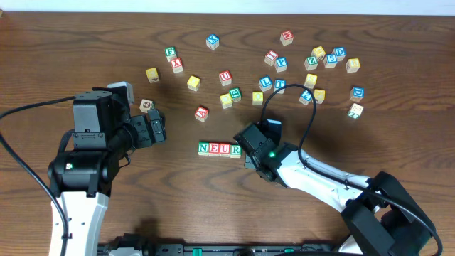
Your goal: Spell out NEURIPS
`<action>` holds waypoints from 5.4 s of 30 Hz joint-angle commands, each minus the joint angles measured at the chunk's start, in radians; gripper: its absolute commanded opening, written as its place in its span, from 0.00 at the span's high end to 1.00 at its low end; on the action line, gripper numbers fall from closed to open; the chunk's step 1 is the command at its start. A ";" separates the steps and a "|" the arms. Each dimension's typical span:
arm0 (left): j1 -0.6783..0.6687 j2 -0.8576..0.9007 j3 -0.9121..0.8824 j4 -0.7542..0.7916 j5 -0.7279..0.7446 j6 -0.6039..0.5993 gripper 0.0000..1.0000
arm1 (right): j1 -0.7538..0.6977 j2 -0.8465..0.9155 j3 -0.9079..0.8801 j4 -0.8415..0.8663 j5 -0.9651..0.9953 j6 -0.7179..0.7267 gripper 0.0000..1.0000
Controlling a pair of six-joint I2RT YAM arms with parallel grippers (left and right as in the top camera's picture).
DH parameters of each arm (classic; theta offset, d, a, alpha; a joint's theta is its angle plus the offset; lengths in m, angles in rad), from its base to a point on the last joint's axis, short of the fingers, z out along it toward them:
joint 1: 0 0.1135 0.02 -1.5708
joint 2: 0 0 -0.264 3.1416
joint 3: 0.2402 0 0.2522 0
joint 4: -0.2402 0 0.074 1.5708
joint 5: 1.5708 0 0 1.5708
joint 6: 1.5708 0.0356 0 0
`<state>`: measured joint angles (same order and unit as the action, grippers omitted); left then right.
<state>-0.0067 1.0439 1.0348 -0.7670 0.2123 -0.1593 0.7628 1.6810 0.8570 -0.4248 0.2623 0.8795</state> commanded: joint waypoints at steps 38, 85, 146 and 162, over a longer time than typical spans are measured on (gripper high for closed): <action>0.006 0.001 0.028 -0.003 0.012 0.009 0.02 | 0.011 0.007 -0.004 0.044 -0.029 -0.013 0.99; 0.006 0.001 0.028 -0.003 0.012 0.009 0.02 | 0.011 0.007 -0.004 0.095 -0.036 -0.040 0.99; 0.006 0.001 0.028 -0.003 0.012 0.009 0.02 | -0.064 0.005 0.045 -0.139 0.116 -0.028 0.99; 0.006 0.001 0.028 -0.003 0.012 0.009 0.02 | -0.075 -0.009 0.321 -0.453 0.222 -0.067 0.87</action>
<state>-0.0067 1.0439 1.0348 -0.7670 0.2123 -0.1593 0.6910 1.6821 1.1316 -0.8639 0.4408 0.8219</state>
